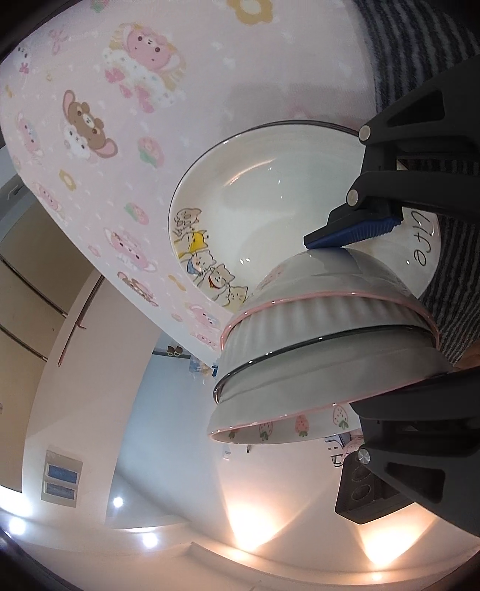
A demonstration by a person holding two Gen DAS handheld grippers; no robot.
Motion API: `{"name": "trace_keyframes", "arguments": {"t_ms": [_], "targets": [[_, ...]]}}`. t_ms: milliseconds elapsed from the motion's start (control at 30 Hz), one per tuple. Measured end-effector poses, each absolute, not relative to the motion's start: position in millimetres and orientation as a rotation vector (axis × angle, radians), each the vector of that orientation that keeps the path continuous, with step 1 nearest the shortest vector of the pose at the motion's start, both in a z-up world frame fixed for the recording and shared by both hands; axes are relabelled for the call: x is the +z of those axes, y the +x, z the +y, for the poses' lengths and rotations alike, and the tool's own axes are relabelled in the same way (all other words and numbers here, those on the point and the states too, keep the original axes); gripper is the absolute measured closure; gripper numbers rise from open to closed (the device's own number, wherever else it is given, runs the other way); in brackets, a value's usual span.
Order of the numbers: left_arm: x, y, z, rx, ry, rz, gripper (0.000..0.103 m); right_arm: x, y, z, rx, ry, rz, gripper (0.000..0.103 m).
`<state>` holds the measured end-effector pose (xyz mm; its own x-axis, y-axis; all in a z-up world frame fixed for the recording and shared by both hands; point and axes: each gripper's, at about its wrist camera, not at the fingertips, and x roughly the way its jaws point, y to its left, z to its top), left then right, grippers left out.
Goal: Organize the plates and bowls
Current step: 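Lift the pink bowl stack with both grippers and carry it over the white plates, then lower the pink bowl stack onto the plate stack and open both grippers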
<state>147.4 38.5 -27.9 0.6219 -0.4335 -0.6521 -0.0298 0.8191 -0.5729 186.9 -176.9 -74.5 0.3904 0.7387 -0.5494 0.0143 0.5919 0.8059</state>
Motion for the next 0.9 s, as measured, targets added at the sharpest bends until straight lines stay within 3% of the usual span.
{"name": "trace_keyframes", "arguments": {"t_ms": [900], "targets": [[-46.0,141.2,41.2,-0.225,-0.566,0.882,0.057,-66.6,188.6,-164.5,0.423,0.647,1.199,0.051]]}}
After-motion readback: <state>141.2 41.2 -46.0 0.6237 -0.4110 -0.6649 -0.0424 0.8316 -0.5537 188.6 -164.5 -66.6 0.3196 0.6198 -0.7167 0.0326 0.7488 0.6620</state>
